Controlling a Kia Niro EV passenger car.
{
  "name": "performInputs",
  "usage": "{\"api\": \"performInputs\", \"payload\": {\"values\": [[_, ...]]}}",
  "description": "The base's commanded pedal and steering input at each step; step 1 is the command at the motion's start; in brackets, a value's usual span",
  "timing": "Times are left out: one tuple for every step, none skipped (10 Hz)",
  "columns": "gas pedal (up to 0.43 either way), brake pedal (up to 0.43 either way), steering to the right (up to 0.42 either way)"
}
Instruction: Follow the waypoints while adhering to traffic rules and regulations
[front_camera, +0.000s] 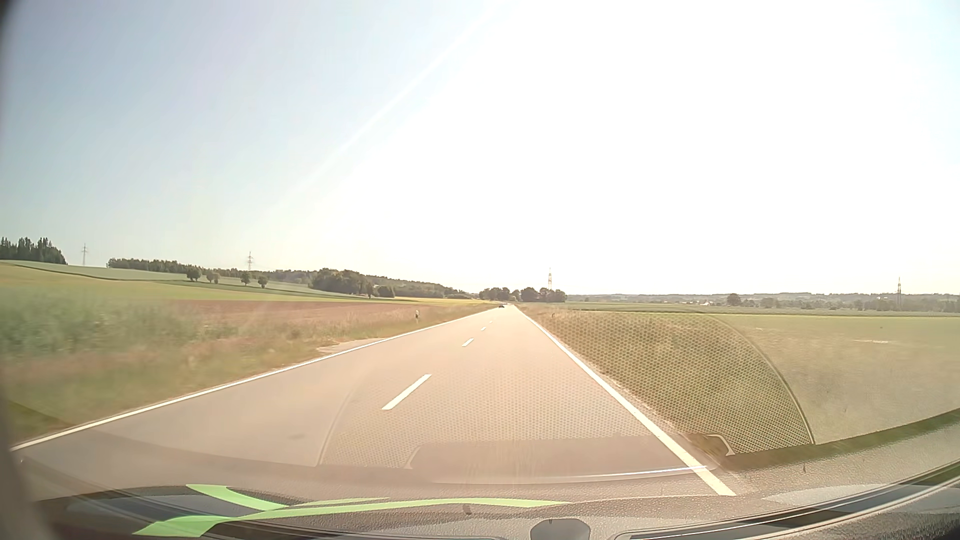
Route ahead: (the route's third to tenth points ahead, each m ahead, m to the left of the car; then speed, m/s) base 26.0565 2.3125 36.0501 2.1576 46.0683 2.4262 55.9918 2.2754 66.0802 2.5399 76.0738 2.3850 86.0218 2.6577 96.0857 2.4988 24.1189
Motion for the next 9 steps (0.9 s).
{"api": "performInputs", "payload": {"values": [[0.228, 0.000, -0.003], [0.228, 0.000, -0.004], [0.220, 0.000, -0.003], [0.220, 0.000, -0.003], [0.220, 0.000, -0.003], [0.228, 0.000, -0.001], [0.240, 0.000, 0.001], [0.248, 0.000, 0.001], [0.248, 0.000, 0.001]]}}
